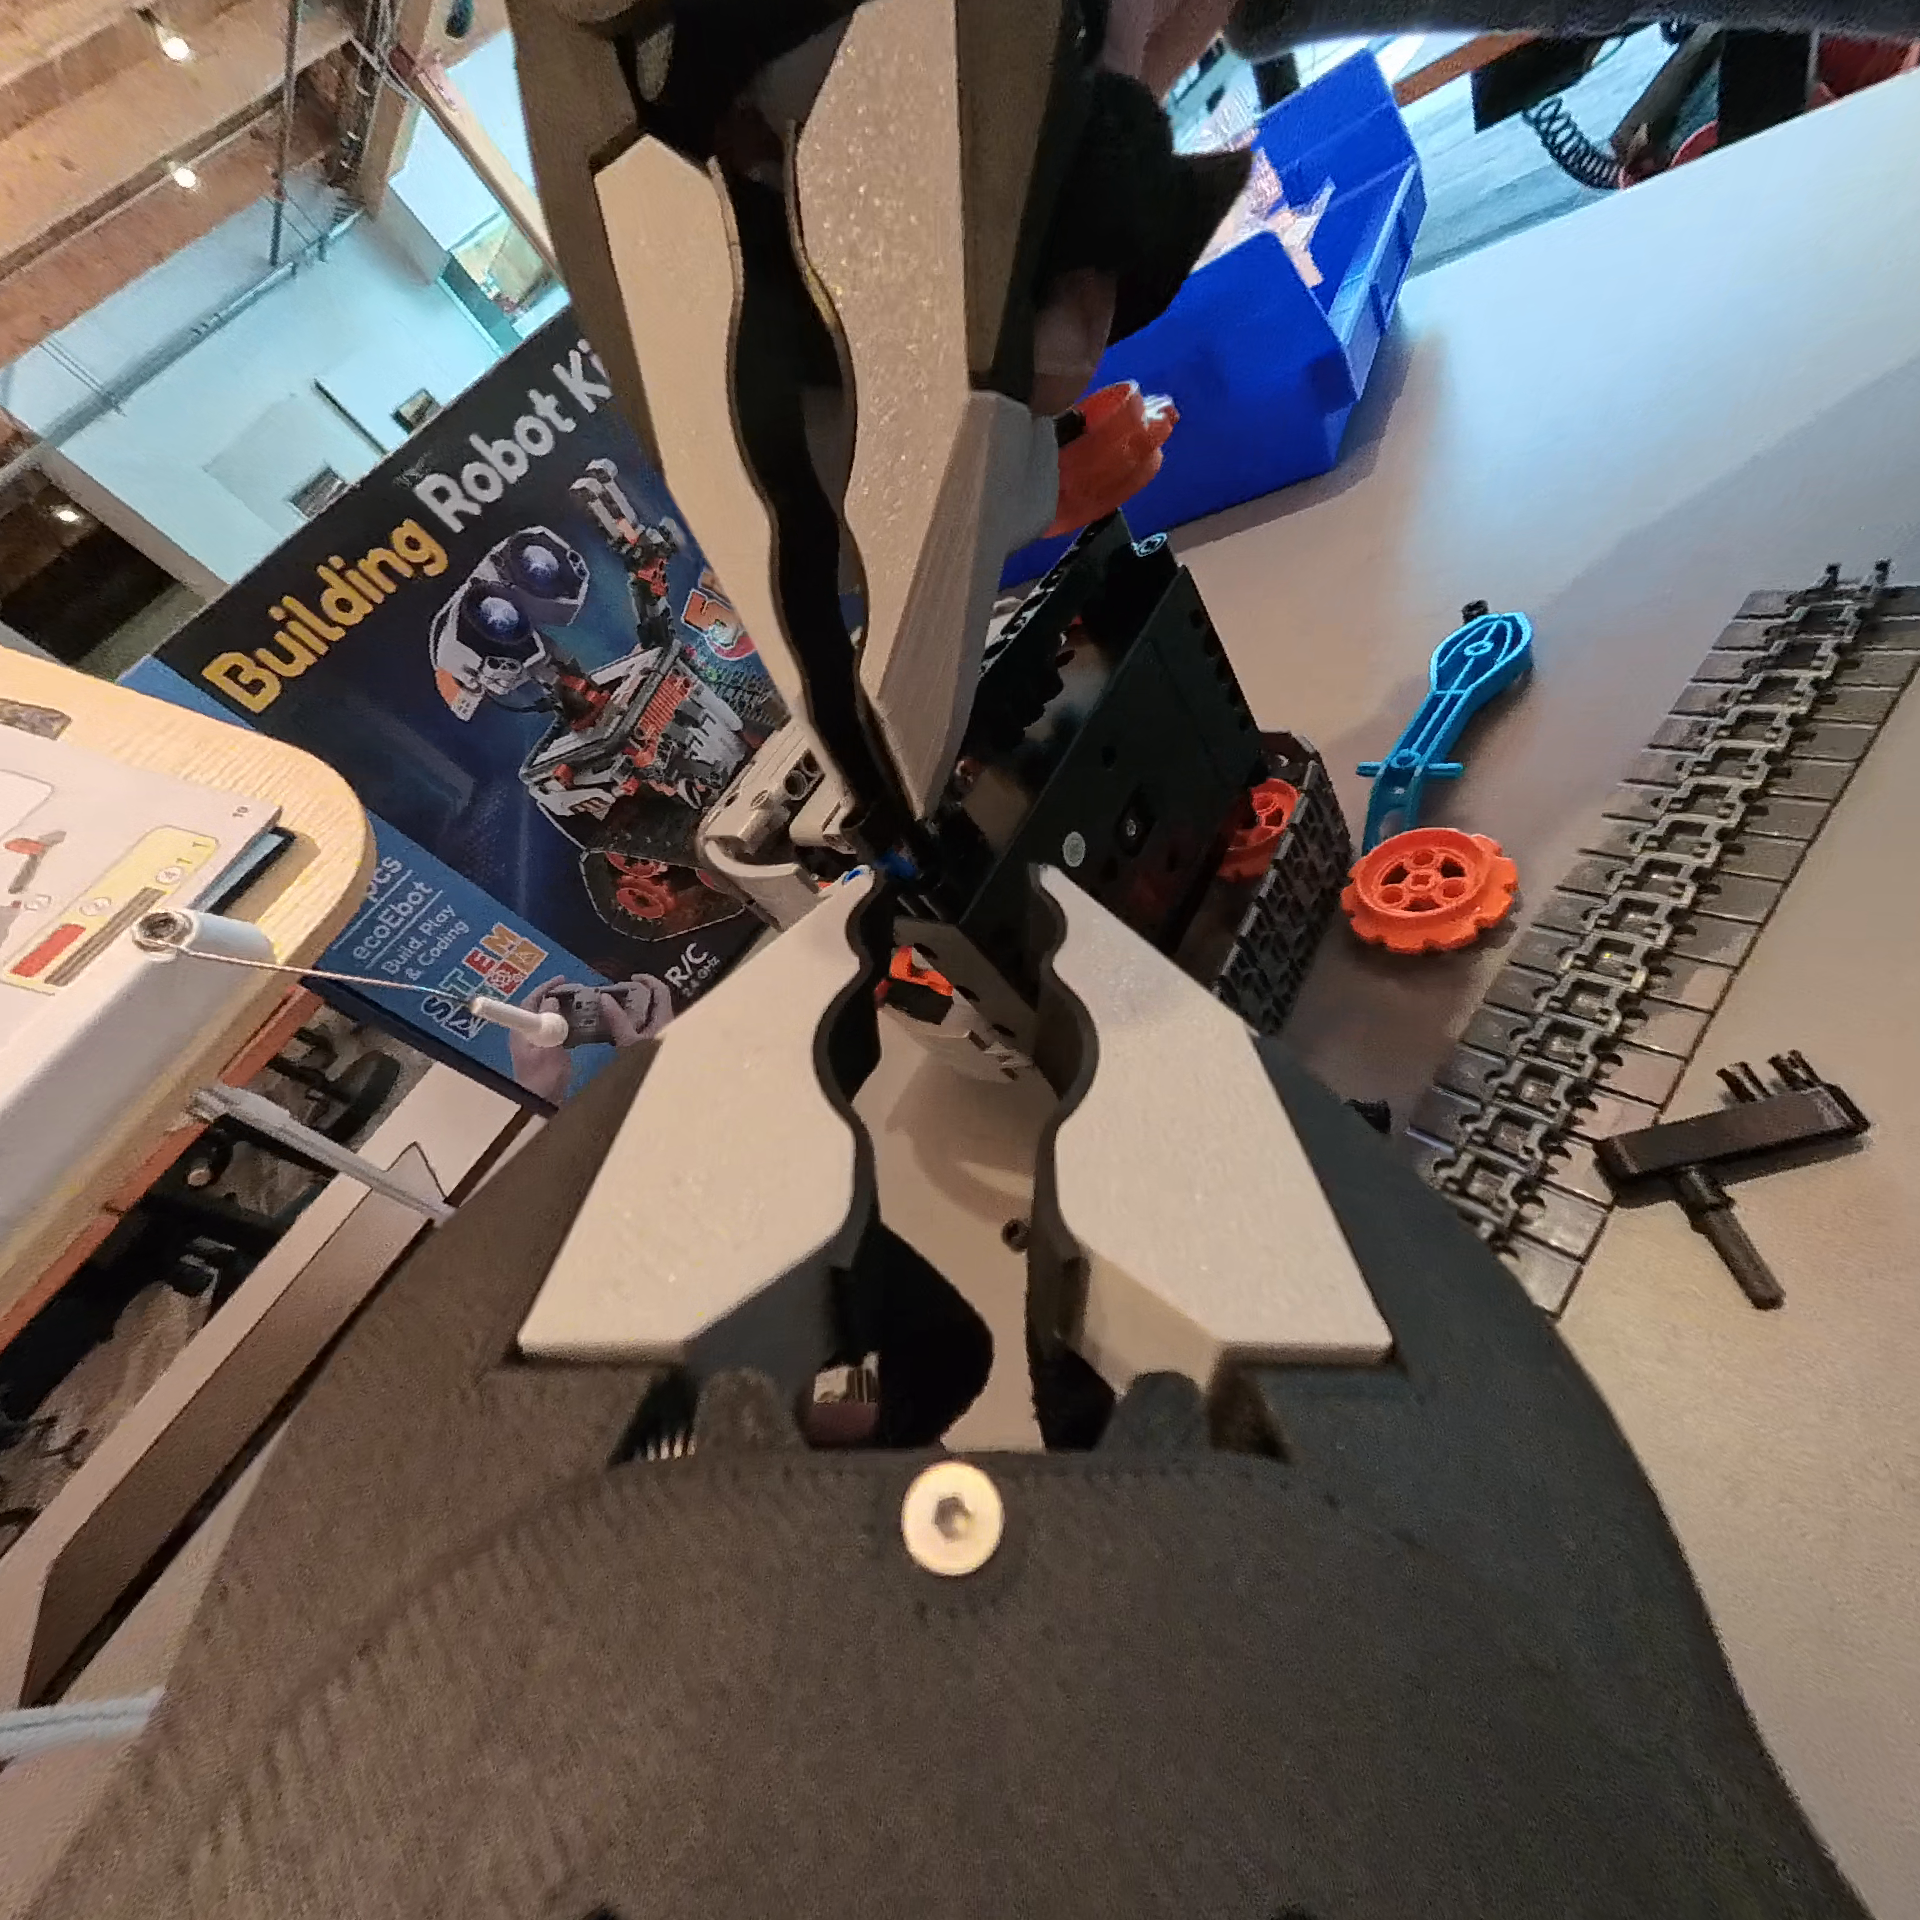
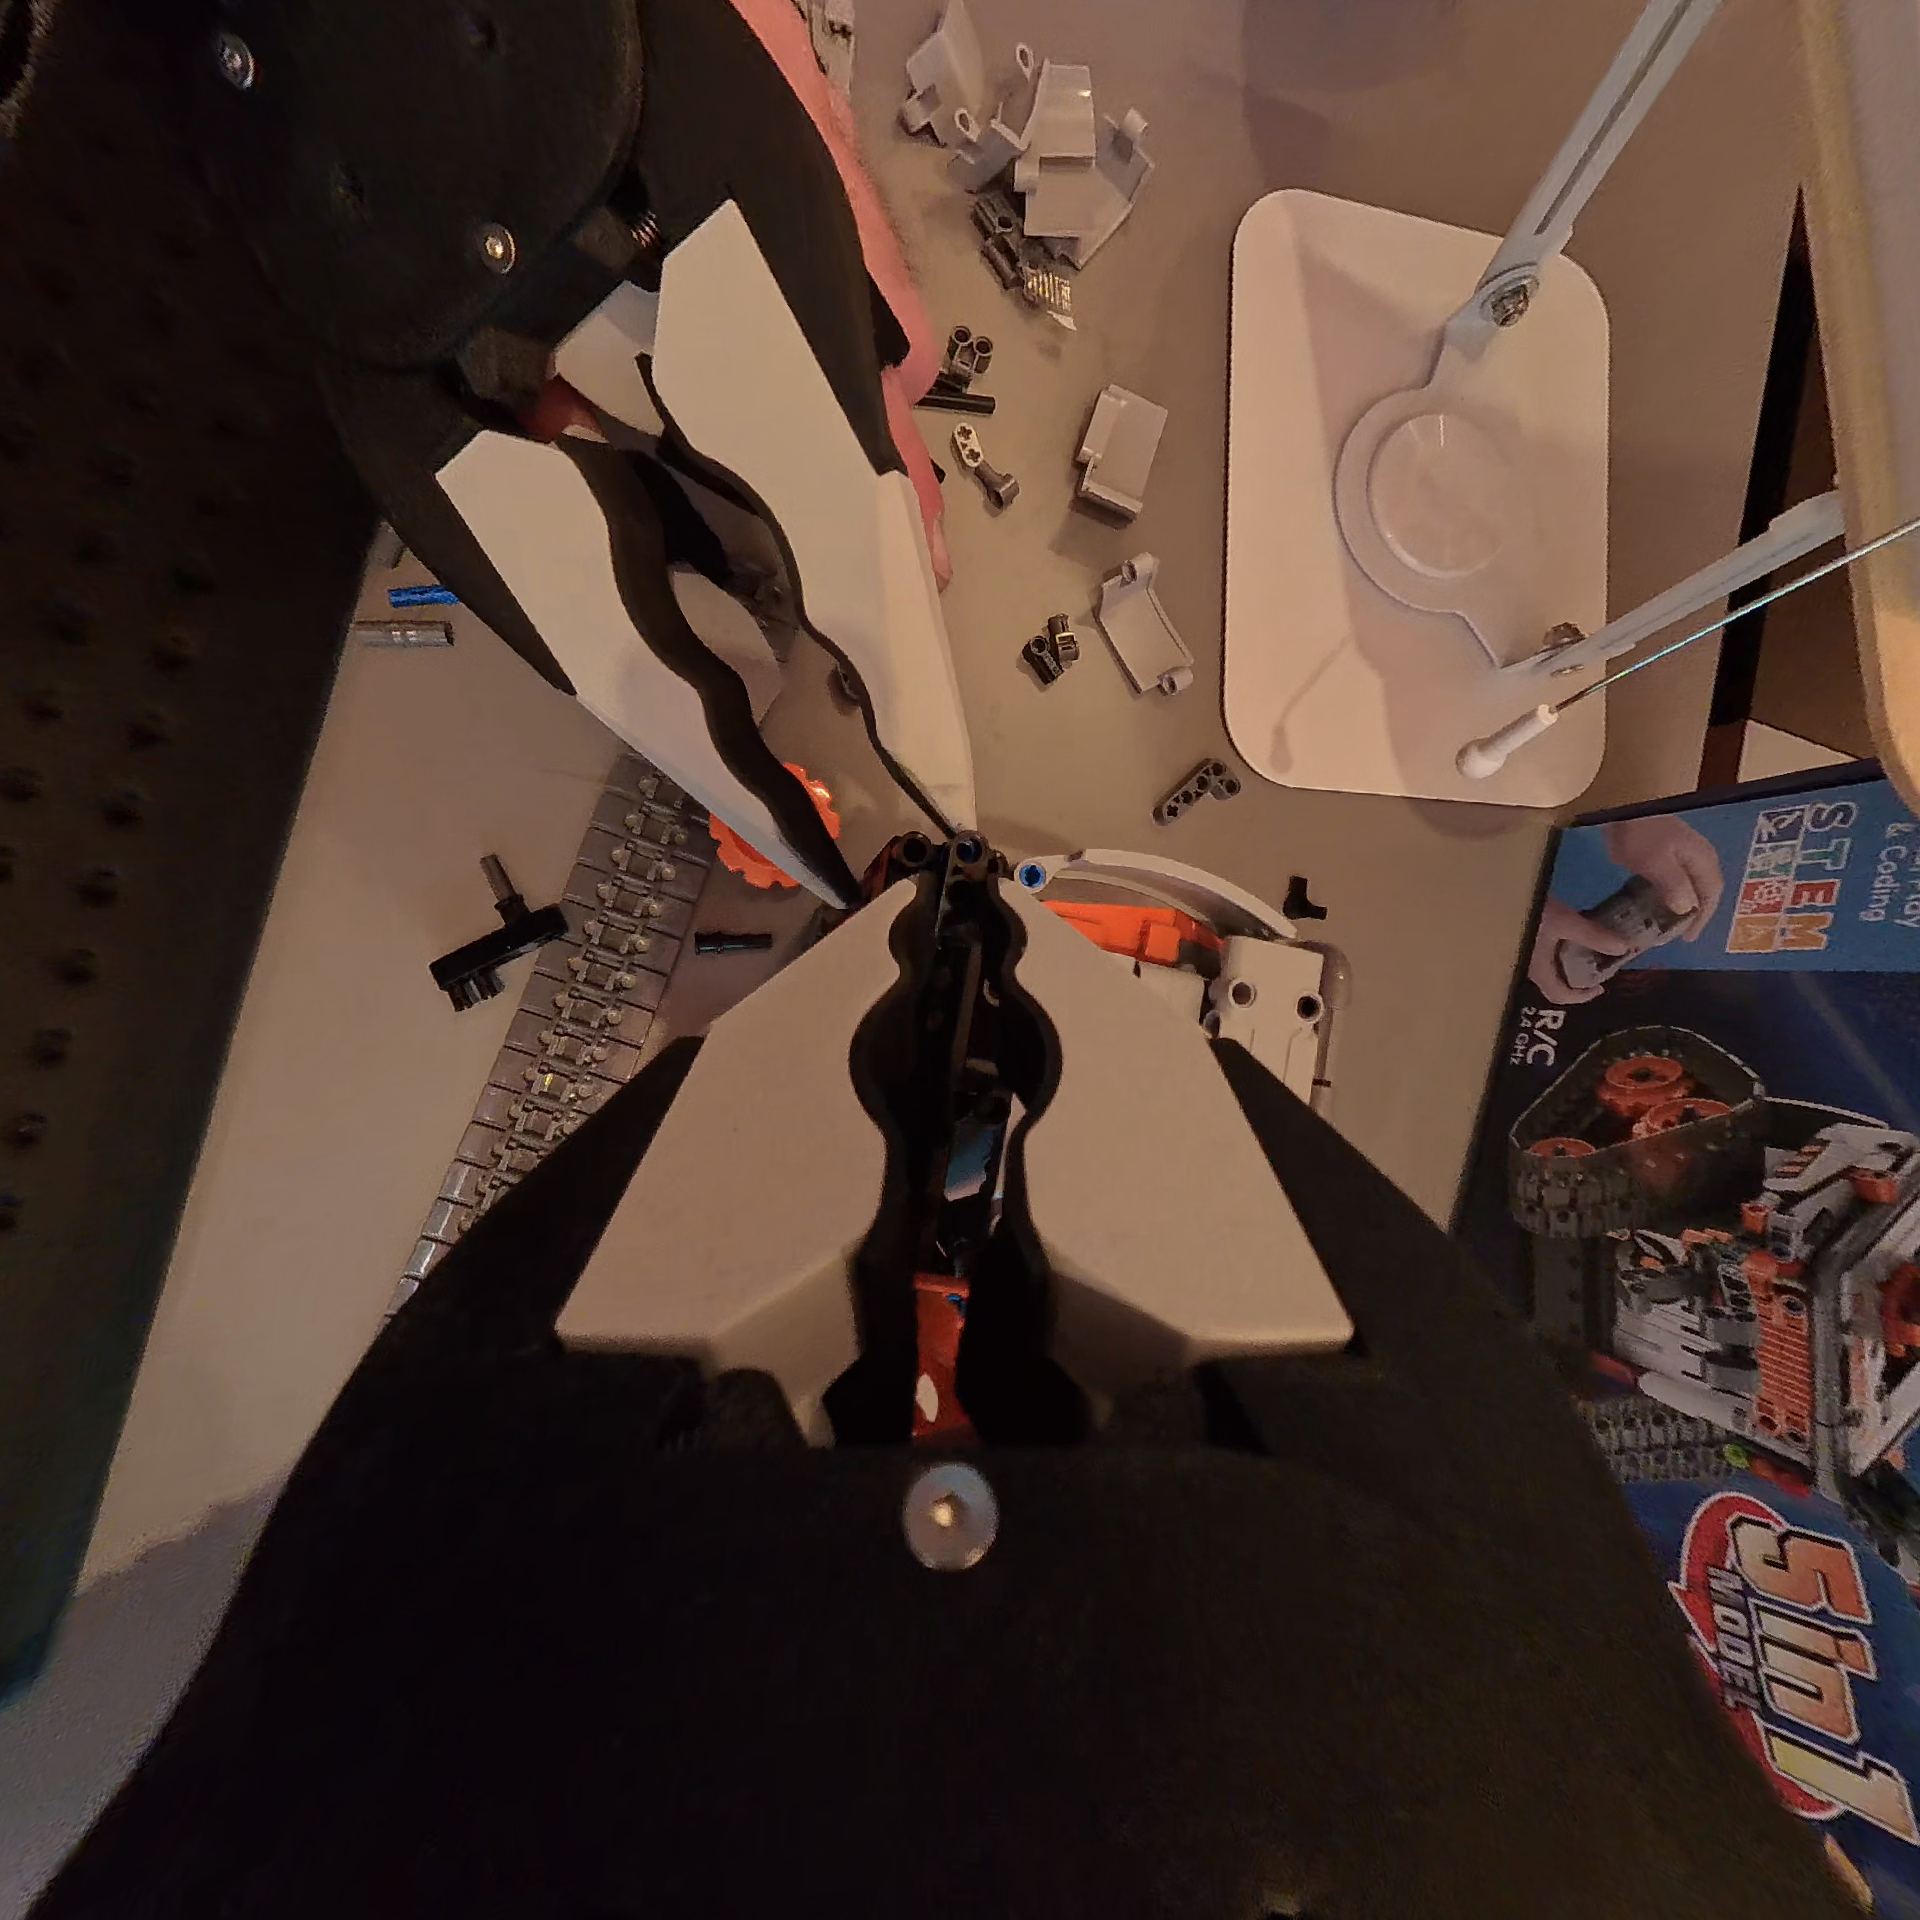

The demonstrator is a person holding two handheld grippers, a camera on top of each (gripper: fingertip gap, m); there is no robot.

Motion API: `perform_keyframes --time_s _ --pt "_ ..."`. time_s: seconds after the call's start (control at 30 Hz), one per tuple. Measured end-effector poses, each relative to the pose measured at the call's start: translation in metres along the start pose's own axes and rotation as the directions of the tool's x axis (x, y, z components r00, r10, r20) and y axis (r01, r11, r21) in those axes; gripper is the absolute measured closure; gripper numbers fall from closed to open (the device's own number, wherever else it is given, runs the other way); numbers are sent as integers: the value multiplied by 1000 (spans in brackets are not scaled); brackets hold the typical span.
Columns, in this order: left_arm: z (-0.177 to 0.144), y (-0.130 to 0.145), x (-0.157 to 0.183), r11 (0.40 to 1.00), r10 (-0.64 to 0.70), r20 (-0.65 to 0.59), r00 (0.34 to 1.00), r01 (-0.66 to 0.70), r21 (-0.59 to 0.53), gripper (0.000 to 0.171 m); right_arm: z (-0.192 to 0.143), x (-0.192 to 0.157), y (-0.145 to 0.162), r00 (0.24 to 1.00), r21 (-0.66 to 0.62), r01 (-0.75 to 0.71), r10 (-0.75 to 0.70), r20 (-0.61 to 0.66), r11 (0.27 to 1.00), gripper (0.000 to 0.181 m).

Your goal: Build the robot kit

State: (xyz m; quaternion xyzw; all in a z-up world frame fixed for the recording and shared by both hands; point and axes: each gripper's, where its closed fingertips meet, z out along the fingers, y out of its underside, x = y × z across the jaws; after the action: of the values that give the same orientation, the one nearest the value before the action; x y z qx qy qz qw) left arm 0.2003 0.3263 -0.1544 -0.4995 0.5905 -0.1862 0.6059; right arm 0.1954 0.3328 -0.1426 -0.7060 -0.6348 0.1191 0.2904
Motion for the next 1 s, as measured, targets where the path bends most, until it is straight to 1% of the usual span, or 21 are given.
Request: perform_keyframes --time_s 0.23,0.47,0.53,0.6,0.63,0.7,0.93,1.0 --pt "4 4 -2 997 -79 13 997 79 -14 144 0 0 -1 999 12 -6 6 -38 1000 177" --pt "11 3 -1 996 -84 42 996 84 -15 138 1 1 -1 998 32 -20 22 -65 999 177" --pt "12 2 -1 993 -114 43 993 115 -14 138 1 2 -1 997 37 -38 40 -67 999 178" --pt "13 2 -1 994 -107 49 993 108 -17 137 1 2 -1 997 35 -38 40 -72 999 178" --pt "13 2 -2 992 -124 49 991 125 -16 137 2 3 -1 996 38 -40 43 -79 998 178" --pt "14 2 -1 994 -105 55 993 106 -18 136 2 3 0 996 41 -66 69 -65 997 178" --pt "15 1 0 993 -116 56 992 118 -23 136 3 3 0 996 12 -87 87 3 996 178" --pt "15 1 0 995 -92 64 994 94 -29 136 3 3 0 994 5 -104 104 24 995 178"
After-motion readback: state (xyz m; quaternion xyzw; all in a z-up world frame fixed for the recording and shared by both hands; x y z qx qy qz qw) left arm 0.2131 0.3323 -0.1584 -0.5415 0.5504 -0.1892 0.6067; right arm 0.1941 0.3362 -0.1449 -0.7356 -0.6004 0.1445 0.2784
